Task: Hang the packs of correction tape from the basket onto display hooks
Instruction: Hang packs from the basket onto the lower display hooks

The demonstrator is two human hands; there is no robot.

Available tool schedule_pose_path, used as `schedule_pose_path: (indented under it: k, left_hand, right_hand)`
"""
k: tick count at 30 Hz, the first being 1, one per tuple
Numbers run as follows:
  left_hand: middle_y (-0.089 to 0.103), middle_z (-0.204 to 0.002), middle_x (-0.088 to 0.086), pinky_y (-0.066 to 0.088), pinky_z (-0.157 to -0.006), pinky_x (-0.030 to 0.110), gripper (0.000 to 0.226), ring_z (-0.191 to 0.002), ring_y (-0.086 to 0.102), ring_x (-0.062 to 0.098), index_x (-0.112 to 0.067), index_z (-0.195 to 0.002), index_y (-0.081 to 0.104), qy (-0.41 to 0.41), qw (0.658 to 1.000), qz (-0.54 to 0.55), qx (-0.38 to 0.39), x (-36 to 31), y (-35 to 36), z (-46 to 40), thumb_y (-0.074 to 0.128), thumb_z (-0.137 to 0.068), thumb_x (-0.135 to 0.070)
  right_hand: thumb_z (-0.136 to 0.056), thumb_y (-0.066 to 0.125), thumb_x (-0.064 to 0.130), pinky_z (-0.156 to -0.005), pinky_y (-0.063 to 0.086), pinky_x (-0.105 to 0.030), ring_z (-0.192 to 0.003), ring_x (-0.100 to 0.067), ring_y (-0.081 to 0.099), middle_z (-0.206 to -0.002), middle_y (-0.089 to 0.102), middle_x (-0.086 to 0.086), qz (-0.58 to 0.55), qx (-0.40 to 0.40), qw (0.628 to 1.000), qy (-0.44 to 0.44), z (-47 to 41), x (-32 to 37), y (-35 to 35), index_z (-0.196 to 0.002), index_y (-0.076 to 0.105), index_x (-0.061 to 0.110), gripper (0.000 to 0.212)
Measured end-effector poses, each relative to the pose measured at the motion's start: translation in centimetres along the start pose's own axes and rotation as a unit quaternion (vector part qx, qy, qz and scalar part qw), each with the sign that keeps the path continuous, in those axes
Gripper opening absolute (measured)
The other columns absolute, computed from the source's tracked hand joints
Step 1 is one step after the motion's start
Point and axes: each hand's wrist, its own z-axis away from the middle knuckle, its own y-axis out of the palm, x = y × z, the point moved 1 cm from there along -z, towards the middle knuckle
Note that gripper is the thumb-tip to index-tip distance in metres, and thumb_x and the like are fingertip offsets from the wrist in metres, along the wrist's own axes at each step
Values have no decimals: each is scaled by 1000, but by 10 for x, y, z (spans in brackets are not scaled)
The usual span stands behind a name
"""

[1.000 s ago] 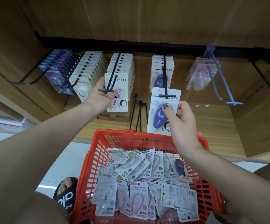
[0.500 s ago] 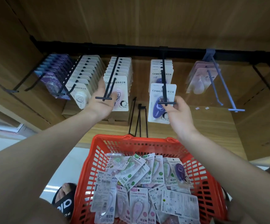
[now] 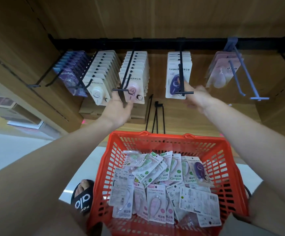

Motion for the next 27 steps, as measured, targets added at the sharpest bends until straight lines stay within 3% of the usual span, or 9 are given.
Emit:
schedule_pose_path:
  k: [2,6,9,11,14,17,20,24,27]
  left_hand:
    - [67,-116,28,48,-85,39,66,-105,66,39,-1,-153,23,10,1000,-20,12,3,9,23,55,-105,-33]
    - [54,-137,20,51,-81,33,56,-107,64,29,-8,-151,31,-8,991,-106,86,17,37,75,54,-106,-34]
    - [48,-141,17,57,-87,32,54,-106,64,25,-9,-148,33,-12,968,-170,183,47,69,104,56,-105,-32]
    - [44,-147,20,50,-104,42,61,-126,56,34,-6,-150,32,-18,951,-206,231,69,93,116,59,-103,-33]
    - [39,-153,21,44,-110,46,69,-137,47,37,-8,-154,30,-61,938,-211,267,89,126,136,61,-101,-39]
    - [28,-157,22,45,-110,48,75,-137,47,38,-10,-151,28,-66,943,-217,244,98,151,153,67,-97,-44]
    - [33,-143,21,53,-96,43,64,-115,58,34,-13,-133,32,-58,960,-196,190,103,158,161,76,-91,-35]
    - [34,-142,19,52,-98,40,70,-118,55,31,-12,-136,31,6,945,-232,231,115,160,166,78,-88,-33]
    - [27,-152,23,51,-101,40,80,-125,56,33,-12,-145,28,12,931,-256,262,116,163,170,79,-88,-37]
  right_hand:
    - [-39,64,100,-97,52,-40,-121,-30,66,-137,65,-9,12,6,999,31,7,-5,-1,-147,49,15,138]
    - [-84,71,68,-117,41,-43,-143,-35,47,-160,43,-14,70,-21,997,33,44,-17,4,-160,25,6,109]
    - [-96,70,43,-92,43,-29,-119,-31,59,-130,61,-12,134,-59,989,-13,71,-35,8,-138,49,6,60]
    - [-98,68,30,-75,42,-26,-95,-29,64,-104,64,-5,181,-62,980,-54,96,-50,12,-118,55,11,30]
    - [-98,64,16,-61,51,-23,-70,-15,63,-88,66,0,279,30,954,-102,127,-82,21,-97,56,16,8]
    - [-95,64,11,-60,46,-26,-76,-16,63,-94,69,-5,398,177,895,-95,139,-117,27,-92,60,15,6]
    - [-94,68,14,-69,47,-31,-96,-29,67,-120,69,-19,521,305,797,-25,143,-156,23,-102,62,8,12]
    - [-91,75,28,-76,56,-36,-100,-25,64,-128,60,-11,631,359,687,39,159,-197,3,-139,47,13,58]
    - [-87,78,38,-92,50,-38,-124,-31,58,-143,47,-12,649,342,680,19,170,-218,-1,-152,35,14,81]
